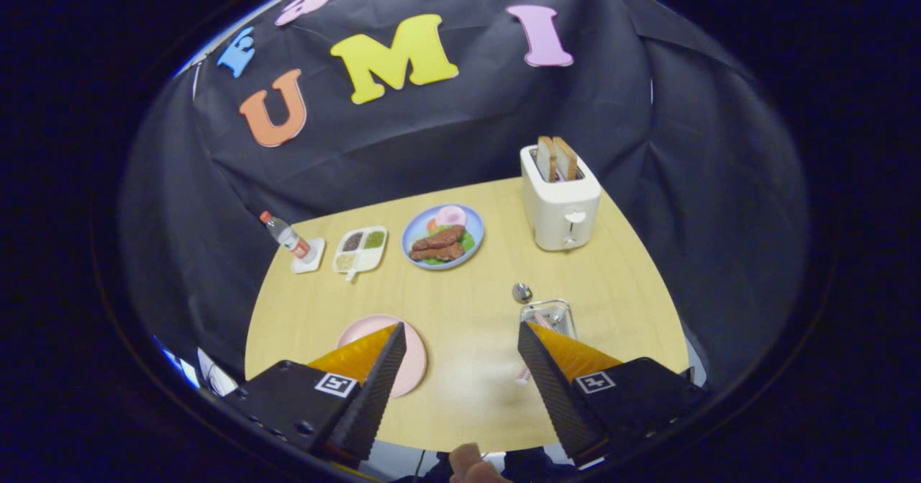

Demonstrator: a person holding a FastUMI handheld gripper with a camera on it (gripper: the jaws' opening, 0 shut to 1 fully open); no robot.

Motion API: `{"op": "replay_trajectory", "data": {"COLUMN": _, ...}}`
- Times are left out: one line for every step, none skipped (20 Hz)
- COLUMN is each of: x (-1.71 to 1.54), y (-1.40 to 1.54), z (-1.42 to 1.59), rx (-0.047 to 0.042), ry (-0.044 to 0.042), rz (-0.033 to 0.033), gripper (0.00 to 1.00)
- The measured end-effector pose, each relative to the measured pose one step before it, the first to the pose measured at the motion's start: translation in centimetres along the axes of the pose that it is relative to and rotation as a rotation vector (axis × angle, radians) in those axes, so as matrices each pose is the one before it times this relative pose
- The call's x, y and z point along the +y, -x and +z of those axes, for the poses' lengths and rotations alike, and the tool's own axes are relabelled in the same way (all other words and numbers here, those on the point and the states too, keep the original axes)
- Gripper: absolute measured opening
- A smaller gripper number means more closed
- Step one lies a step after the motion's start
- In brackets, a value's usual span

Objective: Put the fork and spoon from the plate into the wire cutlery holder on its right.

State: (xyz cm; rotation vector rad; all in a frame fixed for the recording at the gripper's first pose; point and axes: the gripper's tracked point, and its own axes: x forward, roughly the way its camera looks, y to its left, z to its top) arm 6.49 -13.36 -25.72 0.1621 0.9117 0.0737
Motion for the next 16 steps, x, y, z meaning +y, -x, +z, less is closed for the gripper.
{"op": "replay_trajectory", "data": {"x": 1.275, "y": 0.978, "z": 0.874, "rx": -0.04860, "ry": 0.02113, "rz": 0.00074, "gripper": 0.95}}
{"op": "replay_trajectory", "data": {"x": 1.512, "y": 0.870, "z": 0.511, "rx": -0.05044, "ry": 0.02231, "rz": -0.00018, "gripper": 0.97}}
{"op": "replay_trajectory", "data": {"x": 1.299, "y": 0.754, "z": 0.877, "rx": -0.04806, "ry": 0.02311, "rz": -0.00098, "gripper": 0.97}}
{"op": "replay_trajectory", "data": {"x": 1.221, "y": 0.813, "z": 0.681, "rx": -0.04275, "ry": 0.01985, "rz": -0.00024, "gripper": 0.97}}
{"op": "replay_trajectory", "data": {"x": 1.046, "y": 0.763, "z": 0.773, "rx": -0.03644, "ry": 0.01381, "rz": -0.00348, "gripper": 0.97}}
{"op": "replay_trajectory", "data": {"x": 1.252, "y": 1.170, "z": 0.558, "rx": -0.03552, "ry": 0.00613, "rz": 0.01164, "gripper": 0.97}}
{"op": "replay_trajectory", "data": {"x": 1.081, "y": 0.678, "z": 0.630, "rx": -0.03182, "ry": 0.00916, "rz": 0.00486, "gripper": 0.97}}
{"op": "replay_trajectory", "data": {"x": 0.665, "y": 0.380, "z": 0.614, "rx": -0.03074, "ry": 0.01017, "rz": -0.00170, "gripper": 0.97}}
{"op": "replay_trajectory", "data": {"x": 0.721, "y": 0.496, "z": 0.798, "rx": -0.03414, "ry": 0.00918, "rz": -0.00101, "gripper": 0.97}}
{"op": "replay_trajectory", "data": {"x": 0.812, "y": 0.311, "z": 0.766, "rx": -0.03183, "ry": 0.00629, "rz": 0.00068, "gripper": 0.97}}
{"op": "replay_trajectory", "data": {"x": 0.528, "y": 0.340, "z": 0.745, "rx": -0.02525, "ry": 0.00562, "rz": -0.00513, "gripper": 0.97}}
{"op": "replay_trajectory", "data": {"x": 0.297, "y": 0.407, "z": 0.643, "rx": -0.02411, "ry": -0.00082, "rz": -0.01116, "gripper": 0.97}}
{"op": "replay_trajectory", "data": {"x": 0.212, "y": 0.227, "z": 0.768, "rx": -0.02176, "ry": -0.00377, "rz": -0.00934, "gripper": 0.97}}
{"op": "replay_trajectory", "data": {"x": 0.293, "y": 0.385, "z": 0.640, "rx": -0.02103, "ry": -0.00467, "rz": -0.00773, "gripper": 0.96}}
{"op": "replay_trajectory", "data": {"x": 0.292, "y": 0.274, "z": 0.714, "rx": -0.02071, "ry": -0.00115, "rz": -0.00277, "gripper": 0.97}}
{"op": "replay_trajectory", "data": {"x": 0.139, "y": 0.328, "z": 0.645, "rx": -0.02461, "ry": 0.00289, "rz": -0.00754, "gripper": 0.97}}
